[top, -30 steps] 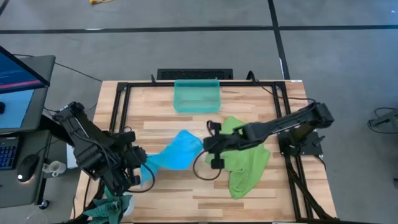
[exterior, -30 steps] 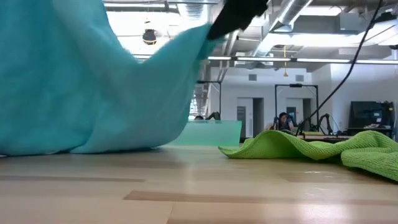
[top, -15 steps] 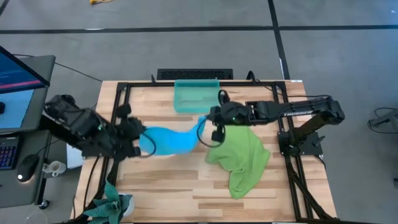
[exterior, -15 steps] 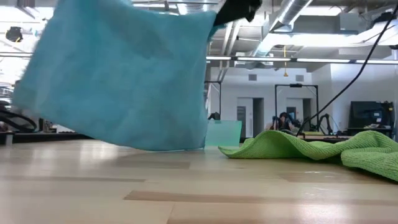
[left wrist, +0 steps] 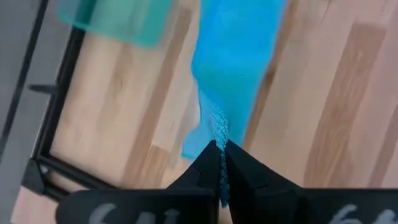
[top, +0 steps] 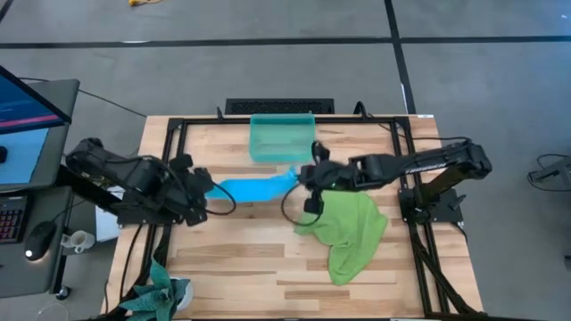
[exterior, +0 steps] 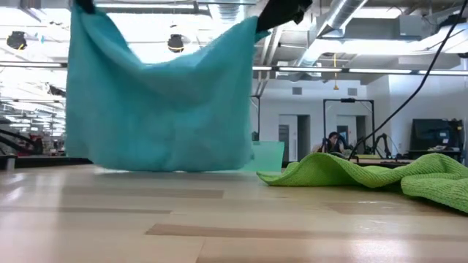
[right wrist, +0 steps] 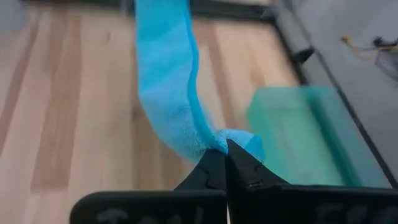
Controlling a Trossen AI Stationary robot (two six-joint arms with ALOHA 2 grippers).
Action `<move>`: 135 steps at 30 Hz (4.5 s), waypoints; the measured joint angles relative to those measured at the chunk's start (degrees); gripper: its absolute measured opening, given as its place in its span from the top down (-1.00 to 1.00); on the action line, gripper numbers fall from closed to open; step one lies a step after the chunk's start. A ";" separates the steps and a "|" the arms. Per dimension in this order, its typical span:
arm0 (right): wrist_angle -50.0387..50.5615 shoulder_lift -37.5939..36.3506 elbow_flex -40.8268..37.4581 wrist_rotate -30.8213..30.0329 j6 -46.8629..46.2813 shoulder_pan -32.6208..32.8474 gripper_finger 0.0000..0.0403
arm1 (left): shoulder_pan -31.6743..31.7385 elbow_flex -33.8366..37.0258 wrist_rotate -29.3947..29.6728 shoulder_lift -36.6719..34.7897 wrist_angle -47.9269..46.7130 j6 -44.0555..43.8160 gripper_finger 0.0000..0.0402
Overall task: Roll microfiber towels into tight, uniform cylinder then place into a basket
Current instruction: Fold the blue microfiber cloth
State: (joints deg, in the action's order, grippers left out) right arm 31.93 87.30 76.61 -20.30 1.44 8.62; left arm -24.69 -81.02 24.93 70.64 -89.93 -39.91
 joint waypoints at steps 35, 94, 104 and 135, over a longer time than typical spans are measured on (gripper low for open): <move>3.43 2.38 0.02 -7.14 -4.77 7.86 0.96 | -0.49 4.37 5.40 1.49 -0.06 -5.46 1.00; 15.77 13.30 6.47 11.58 -37.40 19.80 0.94 | -30.68 4.25 4.84 16.98 -0.15 -45.68 1.00; 15.60 12.97 7.87 8.03 -32.99 18.97 0.94 | -29.82 4.32 11.53 18.50 -0.12 -40.53 1.00; 5.55 22.67 13.01 19.67 -32.66 23.43 0.94 | -35.43 4.45 -0.15 23.29 -0.13 -58.26 1.00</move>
State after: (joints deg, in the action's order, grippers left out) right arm 37.48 109.97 89.62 -0.63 -31.22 32.04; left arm -60.12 -76.58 24.77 93.93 -90.06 -98.17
